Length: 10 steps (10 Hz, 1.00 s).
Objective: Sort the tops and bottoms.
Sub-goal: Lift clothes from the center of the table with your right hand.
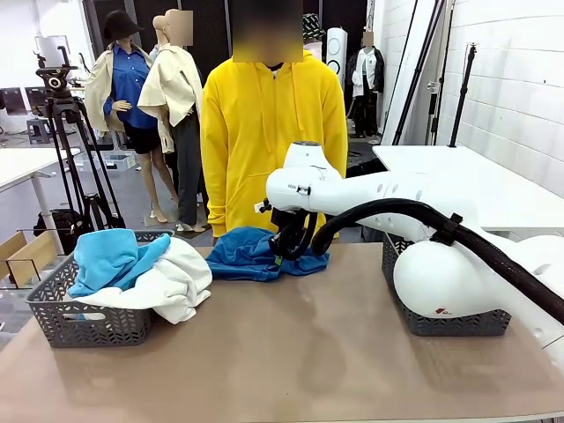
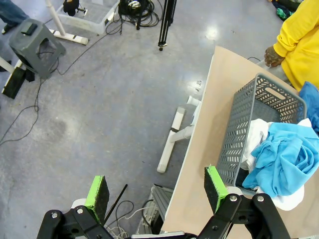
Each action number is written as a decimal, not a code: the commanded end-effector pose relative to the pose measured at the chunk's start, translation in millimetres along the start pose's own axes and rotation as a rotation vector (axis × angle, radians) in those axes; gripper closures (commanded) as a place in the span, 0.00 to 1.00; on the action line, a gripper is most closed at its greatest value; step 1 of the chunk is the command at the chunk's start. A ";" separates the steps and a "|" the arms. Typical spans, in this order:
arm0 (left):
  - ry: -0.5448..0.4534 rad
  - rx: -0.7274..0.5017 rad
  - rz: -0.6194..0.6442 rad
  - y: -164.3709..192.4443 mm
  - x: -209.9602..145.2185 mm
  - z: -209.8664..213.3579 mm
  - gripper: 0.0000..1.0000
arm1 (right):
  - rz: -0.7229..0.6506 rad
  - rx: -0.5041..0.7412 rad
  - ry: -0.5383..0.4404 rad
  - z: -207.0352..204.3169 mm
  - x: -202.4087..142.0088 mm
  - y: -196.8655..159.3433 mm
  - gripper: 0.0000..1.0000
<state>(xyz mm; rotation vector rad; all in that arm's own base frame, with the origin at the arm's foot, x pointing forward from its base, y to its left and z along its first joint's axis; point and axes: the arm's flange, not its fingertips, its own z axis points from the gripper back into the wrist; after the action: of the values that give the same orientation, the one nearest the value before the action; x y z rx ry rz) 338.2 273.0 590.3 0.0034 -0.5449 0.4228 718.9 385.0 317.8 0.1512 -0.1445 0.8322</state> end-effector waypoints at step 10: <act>0.008 0.006 -0.010 2.8 0.7 2.0 0.00 | 0.151 -0.096 -0.101 214.8 -40.4 32.0 1.00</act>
<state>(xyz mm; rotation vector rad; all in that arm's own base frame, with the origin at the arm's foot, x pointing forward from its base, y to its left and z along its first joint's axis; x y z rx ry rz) 338.0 273.2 590.4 0.0033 -0.5454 0.4232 694.2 360.7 509.1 0.0986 -0.2716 0.9047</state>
